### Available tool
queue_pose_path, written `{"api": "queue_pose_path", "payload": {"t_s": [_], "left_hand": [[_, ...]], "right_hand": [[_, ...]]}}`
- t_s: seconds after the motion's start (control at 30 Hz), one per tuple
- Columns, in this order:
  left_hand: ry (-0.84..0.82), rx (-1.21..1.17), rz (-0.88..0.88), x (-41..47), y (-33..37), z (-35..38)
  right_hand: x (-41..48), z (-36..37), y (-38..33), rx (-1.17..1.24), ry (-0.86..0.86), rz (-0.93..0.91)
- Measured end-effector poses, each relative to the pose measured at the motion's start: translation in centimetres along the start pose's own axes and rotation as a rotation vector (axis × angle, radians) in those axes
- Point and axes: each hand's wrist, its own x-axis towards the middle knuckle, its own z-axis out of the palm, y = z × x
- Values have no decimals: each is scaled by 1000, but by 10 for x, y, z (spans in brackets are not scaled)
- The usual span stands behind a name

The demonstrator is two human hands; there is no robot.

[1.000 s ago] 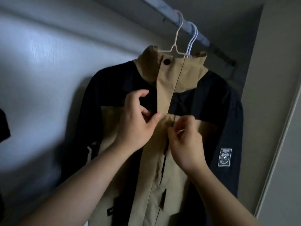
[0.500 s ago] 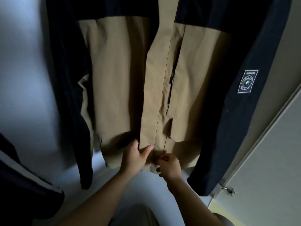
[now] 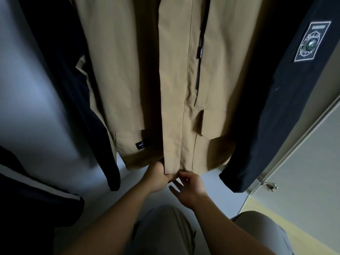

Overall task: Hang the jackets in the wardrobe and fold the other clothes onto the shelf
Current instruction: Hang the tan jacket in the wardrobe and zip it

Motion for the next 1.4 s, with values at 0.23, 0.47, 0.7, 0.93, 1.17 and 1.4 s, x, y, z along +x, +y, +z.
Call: {"api": "queue_pose_path", "payload": {"t_s": [0.23, 0.47, 0.7, 0.93, 1.17, 1.4], "left_hand": [[88, -155, -123, -8, -26, 5], [75, -262, -117, -14, -32, 18], [93, -558, -318, -27, -33, 36], [3, -837, -423, -37, -31, 41], [96, -839, -324, -37, -32, 50], [123, -681, -248, -34, -35, 56]], "right_hand": [[7, -14, 10, -187, 56, -131], [2, -14, 6, -359, -4, -222], [-5, -13, 8, -533, -2, -257], [-12, -20, 5, -466, -87, -203], [-13, -25, 11, -495, -53, -234], [-9, -26, 15, -519, 57, -307]]}}
